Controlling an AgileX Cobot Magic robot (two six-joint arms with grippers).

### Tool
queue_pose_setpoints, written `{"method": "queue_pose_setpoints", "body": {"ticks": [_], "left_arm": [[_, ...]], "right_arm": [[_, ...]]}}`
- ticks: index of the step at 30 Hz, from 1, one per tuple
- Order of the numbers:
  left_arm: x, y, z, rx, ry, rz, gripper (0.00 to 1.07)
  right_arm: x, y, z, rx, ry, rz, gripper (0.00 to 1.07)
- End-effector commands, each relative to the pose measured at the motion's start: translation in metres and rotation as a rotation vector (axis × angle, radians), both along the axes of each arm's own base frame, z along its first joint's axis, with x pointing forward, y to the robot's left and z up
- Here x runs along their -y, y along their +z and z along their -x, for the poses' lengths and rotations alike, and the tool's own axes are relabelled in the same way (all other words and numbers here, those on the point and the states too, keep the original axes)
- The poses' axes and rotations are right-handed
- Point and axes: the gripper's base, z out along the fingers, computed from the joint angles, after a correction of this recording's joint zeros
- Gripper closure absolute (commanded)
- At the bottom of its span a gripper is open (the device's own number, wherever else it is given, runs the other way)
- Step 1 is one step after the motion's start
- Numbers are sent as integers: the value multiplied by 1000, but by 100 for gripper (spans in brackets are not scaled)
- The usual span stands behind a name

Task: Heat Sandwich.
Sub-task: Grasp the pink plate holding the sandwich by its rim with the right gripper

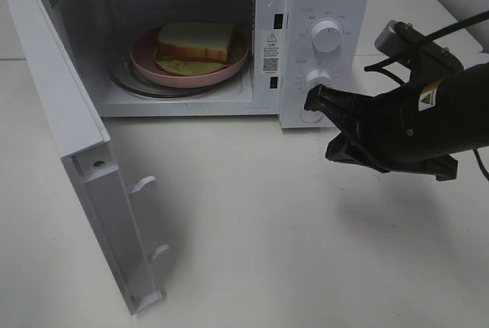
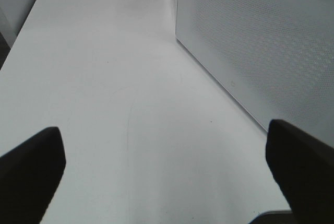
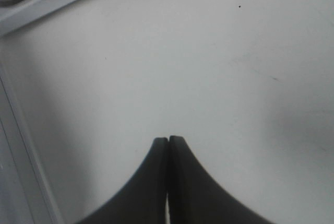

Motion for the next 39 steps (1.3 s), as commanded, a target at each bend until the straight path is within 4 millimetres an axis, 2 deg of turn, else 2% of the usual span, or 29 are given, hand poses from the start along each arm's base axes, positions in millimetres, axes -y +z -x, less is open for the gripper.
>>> {"method": "queue_pose_setpoints", "body": {"ticks": [1, 6, 15, 26, 34, 39], "left_arm": [[1, 0, 0, 14, -1, 7, 7], [1, 0, 0, 14, -1, 7, 7], [1, 0, 0, 14, -1, 7, 7], [1, 0, 0, 14, -1, 7, 7], [1, 0, 0, 14, -1, 7, 7], [1, 0, 0, 14, -1, 7, 7]], "right_arm": [[4, 3, 8, -19, 104, 71, 106], [4, 3, 19, -66, 263, 129, 106], [5, 4, 35, -105, 656, 266, 104], [4, 23, 30, -43, 990, 408, 102], [4, 32, 30, 85, 1389, 544, 101], [5, 34, 28, 166, 1552, 613, 100]]}}
